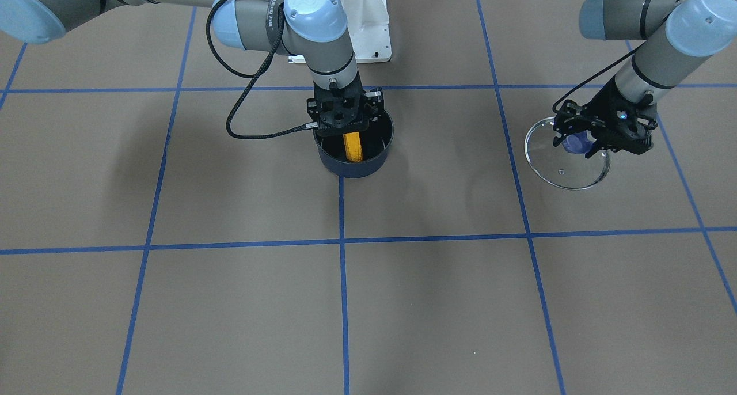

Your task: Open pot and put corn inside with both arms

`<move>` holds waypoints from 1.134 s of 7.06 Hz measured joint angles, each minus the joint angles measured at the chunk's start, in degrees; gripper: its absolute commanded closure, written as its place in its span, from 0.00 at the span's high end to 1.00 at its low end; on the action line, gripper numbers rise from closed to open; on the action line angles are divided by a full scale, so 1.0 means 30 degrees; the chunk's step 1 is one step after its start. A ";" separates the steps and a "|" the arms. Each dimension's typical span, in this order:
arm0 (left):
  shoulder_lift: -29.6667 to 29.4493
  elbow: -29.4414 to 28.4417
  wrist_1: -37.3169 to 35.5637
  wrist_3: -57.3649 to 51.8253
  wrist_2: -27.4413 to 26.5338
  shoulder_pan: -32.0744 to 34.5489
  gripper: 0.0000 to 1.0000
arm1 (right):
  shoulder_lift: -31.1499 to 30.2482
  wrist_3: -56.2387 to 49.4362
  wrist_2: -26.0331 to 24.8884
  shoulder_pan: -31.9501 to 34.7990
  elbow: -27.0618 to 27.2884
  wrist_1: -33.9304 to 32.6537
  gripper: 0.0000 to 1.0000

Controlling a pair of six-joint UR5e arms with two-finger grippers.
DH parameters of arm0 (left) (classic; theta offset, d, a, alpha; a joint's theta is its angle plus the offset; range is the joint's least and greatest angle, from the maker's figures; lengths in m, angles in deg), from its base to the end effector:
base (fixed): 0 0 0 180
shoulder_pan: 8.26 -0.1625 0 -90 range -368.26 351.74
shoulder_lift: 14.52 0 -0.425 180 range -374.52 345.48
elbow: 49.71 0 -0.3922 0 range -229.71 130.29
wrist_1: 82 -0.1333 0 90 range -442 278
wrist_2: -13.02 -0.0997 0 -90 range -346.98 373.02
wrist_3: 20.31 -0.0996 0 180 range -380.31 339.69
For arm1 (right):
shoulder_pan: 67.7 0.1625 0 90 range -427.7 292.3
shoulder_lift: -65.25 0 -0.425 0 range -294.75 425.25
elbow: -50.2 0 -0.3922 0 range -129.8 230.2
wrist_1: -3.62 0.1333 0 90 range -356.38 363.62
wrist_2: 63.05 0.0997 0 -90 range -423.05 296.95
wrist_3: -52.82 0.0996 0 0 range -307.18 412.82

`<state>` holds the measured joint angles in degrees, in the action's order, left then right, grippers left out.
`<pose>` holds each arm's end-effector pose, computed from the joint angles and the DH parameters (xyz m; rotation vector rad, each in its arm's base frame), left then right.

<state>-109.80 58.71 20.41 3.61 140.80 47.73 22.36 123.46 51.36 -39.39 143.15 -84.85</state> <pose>0.2338 -0.4758 0.4329 0.2234 0.8550 0.3722 -0.5692 -0.4113 0.1293 -0.0047 -0.9695 -0.0480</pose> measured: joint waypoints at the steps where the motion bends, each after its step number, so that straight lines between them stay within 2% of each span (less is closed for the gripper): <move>1: 0.0444 -0.0091 0.0013 -0.0853 0.0003 0.0224 0.55 | -0.0204 -0.0054 0.0084 0.0338 0.0517 -0.0013 1.00; 3: 0.1744 -0.0282 0.0581 -0.2485 0.0045 0.0714 0.55 | -0.1280 -0.0738 0.1122 0.2108 0.1481 -0.0036 1.00; 5: 0.2915 -0.1513 0.3097 -0.3026 0.0649 0.1009 0.54 | -0.2752 -0.3033 0.2841 0.4347 0.2159 -0.0041 1.00; 8: 0.3387 -0.3764 0.6222 -0.3109 0.1233 0.1124 0.54 | -0.4284 -0.5826 0.3850 0.6187 0.2545 -0.0009 1.00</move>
<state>-99.64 47.42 39.08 -5.72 144.49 51.10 9.51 105.99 62.91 -20.83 150.78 -84.88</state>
